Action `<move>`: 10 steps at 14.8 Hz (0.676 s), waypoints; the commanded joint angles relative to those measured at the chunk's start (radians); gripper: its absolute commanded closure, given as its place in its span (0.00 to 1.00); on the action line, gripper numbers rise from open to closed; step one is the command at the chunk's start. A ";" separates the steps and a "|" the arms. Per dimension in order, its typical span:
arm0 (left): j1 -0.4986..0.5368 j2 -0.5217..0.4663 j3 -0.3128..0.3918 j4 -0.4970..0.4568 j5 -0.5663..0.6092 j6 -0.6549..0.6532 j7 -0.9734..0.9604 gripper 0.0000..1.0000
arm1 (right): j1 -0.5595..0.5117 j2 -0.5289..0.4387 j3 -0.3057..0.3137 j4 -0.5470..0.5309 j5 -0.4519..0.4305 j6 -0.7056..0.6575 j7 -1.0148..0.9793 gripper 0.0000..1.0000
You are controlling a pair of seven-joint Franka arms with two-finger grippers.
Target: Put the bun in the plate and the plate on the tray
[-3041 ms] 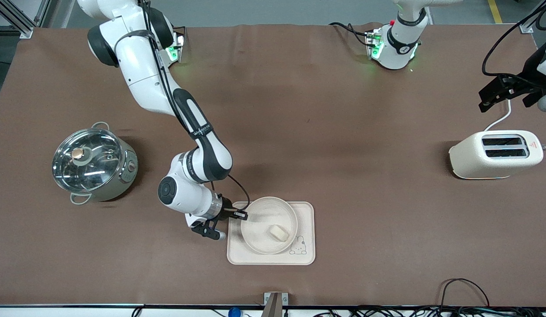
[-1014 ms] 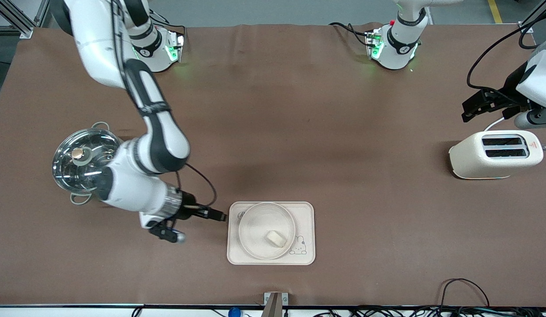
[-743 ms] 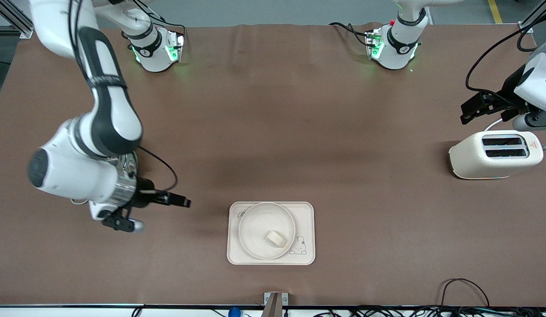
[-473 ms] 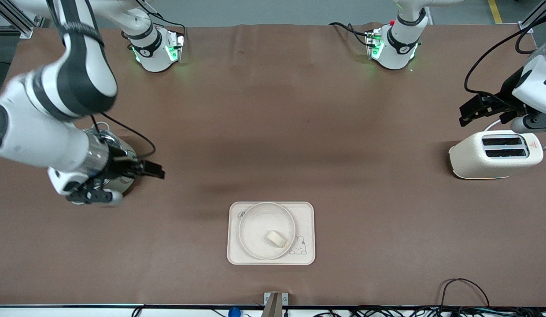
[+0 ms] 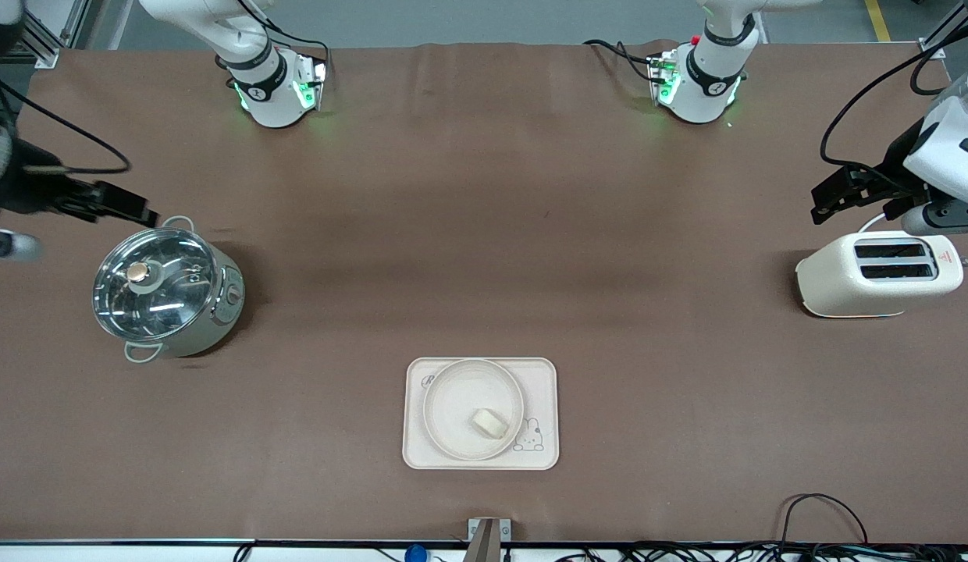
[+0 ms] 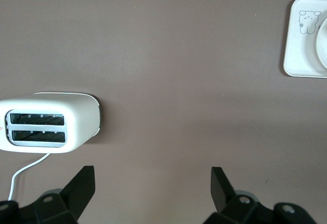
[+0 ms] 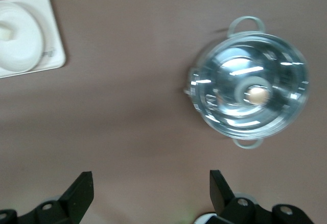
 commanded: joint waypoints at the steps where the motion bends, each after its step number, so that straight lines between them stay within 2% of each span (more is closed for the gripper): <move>1: 0.003 -0.008 -0.010 0.001 -0.006 0.006 0.001 0.00 | -0.025 -0.074 0.016 -0.051 -0.071 -0.014 -0.042 0.00; 5: 0.003 -0.006 -0.011 0.007 -0.005 0.006 0.015 0.00 | -0.017 -0.134 0.024 -0.049 -0.168 -0.023 -0.143 0.00; 10: 0.005 -0.006 -0.010 0.018 -0.002 0.006 0.016 0.00 | -0.080 -0.133 0.016 -0.069 -0.168 -0.008 -0.247 0.00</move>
